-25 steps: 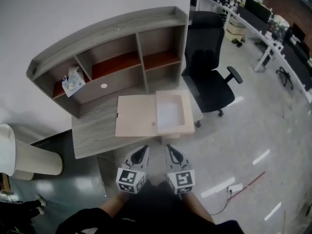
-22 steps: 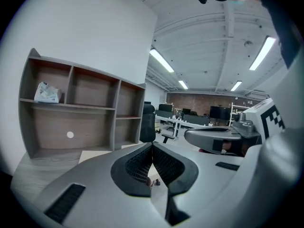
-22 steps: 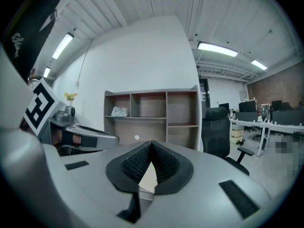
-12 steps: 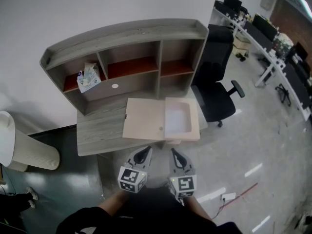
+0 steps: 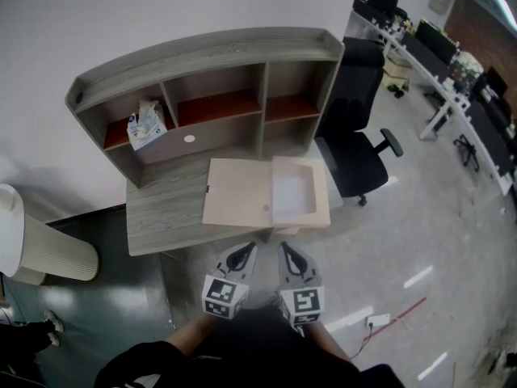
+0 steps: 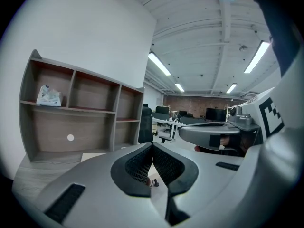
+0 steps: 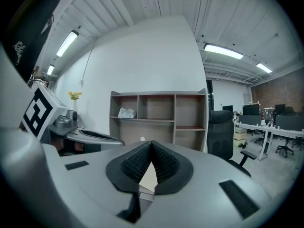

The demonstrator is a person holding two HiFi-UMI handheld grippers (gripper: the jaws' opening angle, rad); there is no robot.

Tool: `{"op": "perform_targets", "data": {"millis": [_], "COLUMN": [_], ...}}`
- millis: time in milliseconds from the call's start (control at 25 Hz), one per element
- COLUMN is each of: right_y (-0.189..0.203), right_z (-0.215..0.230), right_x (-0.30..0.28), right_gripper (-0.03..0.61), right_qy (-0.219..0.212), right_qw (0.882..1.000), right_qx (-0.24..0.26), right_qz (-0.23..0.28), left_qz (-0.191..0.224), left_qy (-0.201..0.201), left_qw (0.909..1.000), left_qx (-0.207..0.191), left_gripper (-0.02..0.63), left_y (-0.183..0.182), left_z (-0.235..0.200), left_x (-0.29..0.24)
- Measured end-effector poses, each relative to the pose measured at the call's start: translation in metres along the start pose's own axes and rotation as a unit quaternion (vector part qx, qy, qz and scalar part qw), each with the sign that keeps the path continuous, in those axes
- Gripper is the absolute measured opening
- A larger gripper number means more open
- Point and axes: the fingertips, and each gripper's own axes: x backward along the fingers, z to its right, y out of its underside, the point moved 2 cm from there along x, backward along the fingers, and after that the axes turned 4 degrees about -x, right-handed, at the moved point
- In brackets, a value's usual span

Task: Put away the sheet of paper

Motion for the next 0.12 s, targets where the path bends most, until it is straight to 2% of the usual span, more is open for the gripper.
{"op": "perform_targets", "data": {"millis": [120], "right_y": [0.0018], "right_z": [-0.0029], "right_x": [0.0024], "right_gripper": [0.017], "right_qy": [-0.004], "right_qw": [1.000], "right_qx": [0.002], "right_qz": [-0.007], "left_qz": [-0.002], "left_qy": [-0.001], "left_qw": [1.0000], "left_qx": [-0.004], "left_gripper": [0.046], "left_y": [0.0000], "left_z": [0.0008], "left_x": [-0.0007]}}
